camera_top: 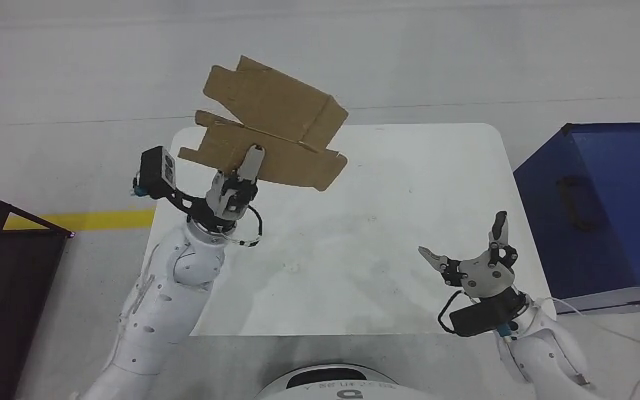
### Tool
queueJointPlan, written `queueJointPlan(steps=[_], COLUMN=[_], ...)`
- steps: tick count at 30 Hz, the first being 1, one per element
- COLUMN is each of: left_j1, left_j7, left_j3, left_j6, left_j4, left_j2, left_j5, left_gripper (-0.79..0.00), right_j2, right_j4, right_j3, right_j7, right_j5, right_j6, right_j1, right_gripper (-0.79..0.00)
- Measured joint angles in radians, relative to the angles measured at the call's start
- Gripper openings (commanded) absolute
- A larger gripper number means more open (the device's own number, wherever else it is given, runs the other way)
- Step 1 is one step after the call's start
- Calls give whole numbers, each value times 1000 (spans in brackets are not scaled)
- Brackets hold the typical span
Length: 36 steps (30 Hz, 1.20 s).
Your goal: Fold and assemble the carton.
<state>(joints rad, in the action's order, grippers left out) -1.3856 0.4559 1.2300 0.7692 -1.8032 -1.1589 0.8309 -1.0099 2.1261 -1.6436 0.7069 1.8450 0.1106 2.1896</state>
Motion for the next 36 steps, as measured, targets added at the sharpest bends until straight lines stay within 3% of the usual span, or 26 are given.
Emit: queueJointPlan(steps=[3, 10, 14, 16, 24, 27, 30, 31, 36], left_j1=[-9, 16, 20, 19, 29, 92, 219, 241, 193], left_j7=[30, 323, 375, 373, 355, 334, 315, 315, 316], left_j3=[2, -56, -50, -50, -57, -77, -96, -97, -96], left_j6=[-124, -435, -529, -521, -515, -517, -525, -526, -525], left_j4=[-64, -80, -65, -65, -96, -226, -319, -319, -306], left_j2=[16, 83, 90, 89, 96, 137, 222, 226, 208], left_j5=[344, 1468, 1884, 1959, 1982, 2155, 2245, 2245, 2241], left_gripper=[-785, -785, -785, -785, -785, -785, -785, -785, -785], right_j2=[0, 0, 0, 0, 0, 0, 0, 0, 0], right_j4=[0, 0, 0, 0, 0, 0, 0, 0, 0], right_j3=[0, 0, 0, 0, 0, 0, 0, 0, 0], right_j7=[0, 0, 0, 0, 0, 0, 0, 0, 0], right_j5=[0, 0, 0, 0, 0, 0, 0, 0, 0], right_j6=[0, 0, 0, 0, 0, 0, 0, 0, 0], right_j1=[0, 0, 0, 0, 0, 0, 0, 0, 0], right_gripper=[0, 0, 0, 0, 0, 0, 0, 0, 0])
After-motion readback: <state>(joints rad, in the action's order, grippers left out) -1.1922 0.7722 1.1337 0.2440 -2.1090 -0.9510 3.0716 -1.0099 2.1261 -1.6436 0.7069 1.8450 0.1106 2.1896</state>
